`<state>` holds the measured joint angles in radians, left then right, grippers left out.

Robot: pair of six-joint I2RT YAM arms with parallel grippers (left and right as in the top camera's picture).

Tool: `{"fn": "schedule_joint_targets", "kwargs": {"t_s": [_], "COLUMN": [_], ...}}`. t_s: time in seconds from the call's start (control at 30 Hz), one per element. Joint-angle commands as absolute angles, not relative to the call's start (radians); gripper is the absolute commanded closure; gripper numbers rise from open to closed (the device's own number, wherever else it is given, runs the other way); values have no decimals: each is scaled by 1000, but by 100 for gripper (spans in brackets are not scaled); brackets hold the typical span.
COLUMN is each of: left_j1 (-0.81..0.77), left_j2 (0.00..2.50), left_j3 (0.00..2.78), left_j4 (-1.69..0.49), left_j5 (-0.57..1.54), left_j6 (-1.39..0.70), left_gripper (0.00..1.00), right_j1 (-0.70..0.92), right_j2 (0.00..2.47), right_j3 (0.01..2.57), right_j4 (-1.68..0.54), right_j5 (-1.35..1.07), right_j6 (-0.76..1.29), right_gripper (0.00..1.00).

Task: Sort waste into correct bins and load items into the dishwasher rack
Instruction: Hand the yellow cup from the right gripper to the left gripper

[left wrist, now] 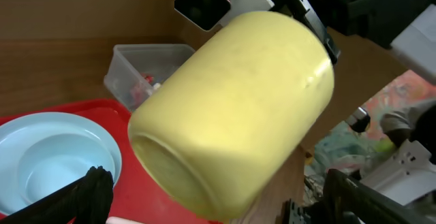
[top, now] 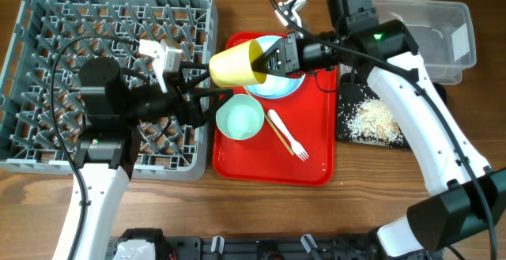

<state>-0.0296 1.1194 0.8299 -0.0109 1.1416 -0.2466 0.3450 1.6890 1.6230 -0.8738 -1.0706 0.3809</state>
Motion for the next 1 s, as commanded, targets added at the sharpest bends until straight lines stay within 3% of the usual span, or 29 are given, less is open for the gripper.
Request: {"fn": "schedule_joint_targets", "kwargs": {"t_s": [0.0, 0.27, 0.43, 0.57, 0.73, 0.97], "left_j1": [-26, -26, -37, -42, -42, -42], "left_j2": [1122, 1122, 1122, 1122, 1122, 1122], "left_j3": [842, 842, 842, 842, 842, 842], "left_j4": [16, 184, 193, 225, 271, 273], "left_j5": [1193, 1223, 1242, 1242, 1249, 1251], "left_j6": [-252, -361, -361, -368, -406, -406], "left_gripper": [0, 2, 10, 22, 27, 41], "right_j1": [345, 368, 370, 373, 389, 390], "right_j2": [1702, 1702, 1702, 1702, 1702, 1702], "right_j3": [1623, 1623, 1623, 1623, 1623, 1623], "right_j4": [-867, -864, -861, -861, -861, -861], "right_j5": [-1208, -1239, -1273, -1273, -1272, -1273], "right_j6": [367, 368, 367, 367, 367, 368], "right_gripper": [96, 96, 96, 96, 96, 96]}}
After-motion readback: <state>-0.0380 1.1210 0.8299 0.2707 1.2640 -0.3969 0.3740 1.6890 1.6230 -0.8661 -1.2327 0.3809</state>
